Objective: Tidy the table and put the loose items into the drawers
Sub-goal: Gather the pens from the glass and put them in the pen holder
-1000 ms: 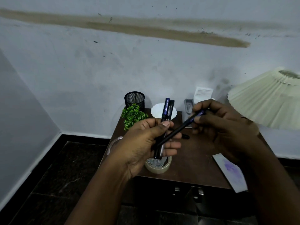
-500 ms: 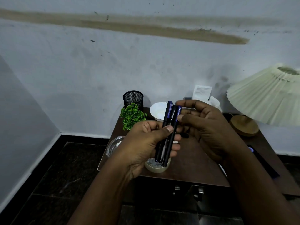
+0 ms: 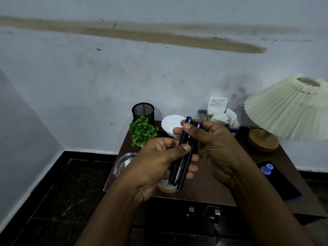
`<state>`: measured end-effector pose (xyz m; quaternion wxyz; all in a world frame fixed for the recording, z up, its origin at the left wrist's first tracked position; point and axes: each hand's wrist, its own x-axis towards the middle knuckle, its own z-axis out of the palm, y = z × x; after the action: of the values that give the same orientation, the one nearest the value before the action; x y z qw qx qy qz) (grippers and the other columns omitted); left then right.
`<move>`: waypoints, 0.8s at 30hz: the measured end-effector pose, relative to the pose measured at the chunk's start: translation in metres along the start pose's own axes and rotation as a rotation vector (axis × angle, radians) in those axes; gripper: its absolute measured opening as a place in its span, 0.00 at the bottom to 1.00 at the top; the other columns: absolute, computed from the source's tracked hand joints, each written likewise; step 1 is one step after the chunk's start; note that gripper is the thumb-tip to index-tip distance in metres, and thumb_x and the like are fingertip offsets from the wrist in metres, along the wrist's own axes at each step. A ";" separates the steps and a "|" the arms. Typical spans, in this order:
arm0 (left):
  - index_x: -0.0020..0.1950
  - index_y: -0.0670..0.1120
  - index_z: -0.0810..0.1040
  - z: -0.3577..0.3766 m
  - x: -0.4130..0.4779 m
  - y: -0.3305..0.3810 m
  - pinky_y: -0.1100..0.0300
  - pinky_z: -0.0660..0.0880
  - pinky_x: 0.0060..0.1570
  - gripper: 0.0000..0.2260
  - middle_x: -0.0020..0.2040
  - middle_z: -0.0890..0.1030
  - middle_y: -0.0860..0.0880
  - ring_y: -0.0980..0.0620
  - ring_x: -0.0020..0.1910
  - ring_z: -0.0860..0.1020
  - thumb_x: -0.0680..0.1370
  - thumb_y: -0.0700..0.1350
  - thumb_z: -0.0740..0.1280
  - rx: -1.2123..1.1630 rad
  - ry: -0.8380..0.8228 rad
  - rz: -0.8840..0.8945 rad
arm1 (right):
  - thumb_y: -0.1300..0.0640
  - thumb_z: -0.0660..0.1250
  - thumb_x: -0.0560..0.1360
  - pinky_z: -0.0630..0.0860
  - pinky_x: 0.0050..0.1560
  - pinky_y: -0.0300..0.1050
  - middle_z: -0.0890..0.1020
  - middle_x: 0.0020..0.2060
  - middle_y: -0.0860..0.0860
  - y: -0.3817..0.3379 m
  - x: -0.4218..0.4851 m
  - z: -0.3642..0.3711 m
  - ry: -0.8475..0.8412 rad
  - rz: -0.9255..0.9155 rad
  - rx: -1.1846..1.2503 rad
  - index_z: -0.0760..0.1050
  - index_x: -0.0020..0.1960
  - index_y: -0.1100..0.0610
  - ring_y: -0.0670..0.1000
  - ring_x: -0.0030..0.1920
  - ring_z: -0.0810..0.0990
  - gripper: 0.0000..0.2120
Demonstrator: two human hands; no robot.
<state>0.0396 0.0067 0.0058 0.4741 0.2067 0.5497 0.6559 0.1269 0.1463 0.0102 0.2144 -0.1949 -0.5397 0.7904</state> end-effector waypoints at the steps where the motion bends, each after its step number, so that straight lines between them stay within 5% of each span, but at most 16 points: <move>1: 0.57 0.35 0.83 0.001 0.000 0.000 0.52 0.85 0.39 0.10 0.50 0.87 0.34 0.42 0.42 0.87 0.81 0.40 0.69 -0.005 0.002 -0.006 | 0.59 0.73 0.75 0.84 0.49 0.51 0.87 0.51 0.61 0.001 0.000 0.001 0.006 0.009 0.020 0.82 0.54 0.63 0.59 0.51 0.87 0.11; 9: 0.59 0.32 0.82 -0.004 -0.003 0.002 0.51 0.86 0.44 0.13 0.51 0.86 0.33 0.41 0.46 0.87 0.77 0.38 0.73 0.021 -0.086 -0.123 | 0.59 0.73 0.75 0.84 0.53 0.56 0.87 0.51 0.62 0.001 0.003 -0.001 0.035 0.025 0.096 0.80 0.57 0.65 0.59 0.52 0.87 0.14; 14: 0.54 0.34 0.84 -0.011 -0.001 0.005 0.52 0.86 0.41 0.14 0.49 0.86 0.33 0.42 0.44 0.88 0.71 0.40 0.75 -0.022 -0.007 -0.058 | 0.42 0.74 0.72 0.84 0.51 0.53 0.87 0.54 0.56 0.002 0.011 -0.014 0.009 -0.039 0.065 0.81 0.57 0.57 0.55 0.52 0.87 0.21; 17: 0.53 0.34 0.84 -0.024 0.001 0.009 0.52 0.86 0.41 0.15 0.50 0.86 0.33 0.42 0.44 0.88 0.69 0.40 0.75 -0.093 0.120 0.001 | 0.46 0.70 0.79 0.78 0.44 0.41 0.87 0.46 0.47 0.026 0.020 -0.038 0.281 -0.133 -0.508 0.82 0.50 0.51 0.41 0.43 0.84 0.09; 19: 0.52 0.35 0.85 -0.032 0.002 0.011 0.52 0.86 0.40 0.15 0.50 0.86 0.33 0.42 0.44 0.88 0.68 0.40 0.75 -0.135 0.175 0.028 | 0.54 0.69 0.80 0.72 0.42 0.36 0.86 0.48 0.47 0.049 0.026 -0.055 0.358 -0.125 -0.977 0.81 0.50 0.50 0.40 0.41 0.79 0.02; 24: 0.53 0.35 0.84 -0.038 0.004 0.011 0.53 0.86 0.40 0.16 0.49 0.87 0.34 0.42 0.44 0.88 0.68 0.41 0.75 -0.172 0.228 0.063 | 0.56 0.67 0.78 0.74 0.59 0.47 0.80 0.59 0.54 0.101 0.035 -0.061 0.106 -0.071 -1.413 0.78 0.65 0.50 0.57 0.60 0.78 0.16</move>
<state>0.0031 -0.0095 0.0033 0.4038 0.1068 0.5351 0.7343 0.1180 0.1797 -0.1082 0.0883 -0.3080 -0.9181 0.2333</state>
